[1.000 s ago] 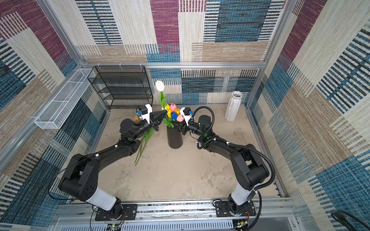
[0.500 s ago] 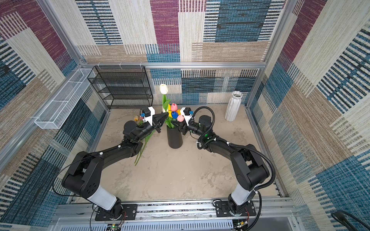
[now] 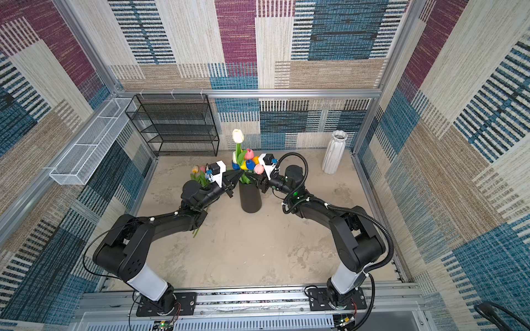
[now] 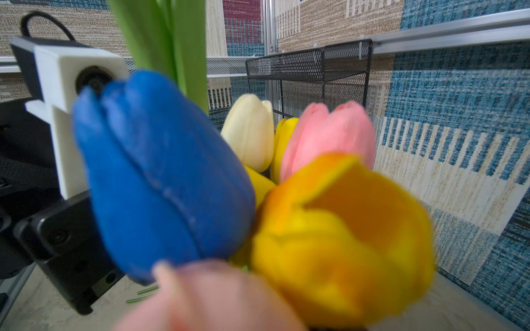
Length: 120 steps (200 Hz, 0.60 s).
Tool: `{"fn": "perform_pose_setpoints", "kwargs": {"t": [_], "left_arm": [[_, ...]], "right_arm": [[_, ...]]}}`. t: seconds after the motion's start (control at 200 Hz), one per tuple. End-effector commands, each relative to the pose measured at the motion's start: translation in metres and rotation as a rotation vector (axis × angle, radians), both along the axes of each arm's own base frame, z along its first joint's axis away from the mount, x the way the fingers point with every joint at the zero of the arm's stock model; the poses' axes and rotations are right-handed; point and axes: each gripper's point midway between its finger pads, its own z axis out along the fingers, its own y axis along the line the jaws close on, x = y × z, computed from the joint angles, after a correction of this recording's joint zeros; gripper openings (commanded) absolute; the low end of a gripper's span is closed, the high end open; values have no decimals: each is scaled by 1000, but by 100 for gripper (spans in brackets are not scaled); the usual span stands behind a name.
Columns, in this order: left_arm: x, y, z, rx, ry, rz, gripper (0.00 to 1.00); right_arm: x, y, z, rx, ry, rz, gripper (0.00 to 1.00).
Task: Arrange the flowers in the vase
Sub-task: 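Lower the white tulip into the vase while the right gripper steadies the bouquet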
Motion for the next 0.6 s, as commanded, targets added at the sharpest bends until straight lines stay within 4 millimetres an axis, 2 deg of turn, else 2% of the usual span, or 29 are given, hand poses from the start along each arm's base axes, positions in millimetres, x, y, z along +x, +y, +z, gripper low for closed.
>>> {"fn": "perform_pose_setpoints", "kwargs": {"t": [0.0, 0.075, 0.205, 0.295, 0.441, 0.541, 0.596], "left_arm": [[-6, 2, 15, -16, -84, -1, 28], [-7, 4, 18, -19, -87, 6, 34], [-11, 4, 22, 10, -73, 2, 38], [-11, 8, 24, 40, -52, 36, 23], [-15, 17, 28, 90, -42, 80, 25], [-19, 22, 29, 120, -32, 102, 19], [-19, 22, 27, 143, -28, 103, 12]], "right_arm": [[0, -1, 11, 24, -38, -8, 50], [0, -1, 11, 24, -36, -8, 50], [-1, -1, 12, 25, -42, -6, 50], [-2, -2, 12, 29, -44, -12, 50], [-1, -2, 10, 28, -36, -7, 51], [-2, -1, 9, 29, -35, -6, 51], [-2, -2, 10, 32, -38, -7, 52]]}}
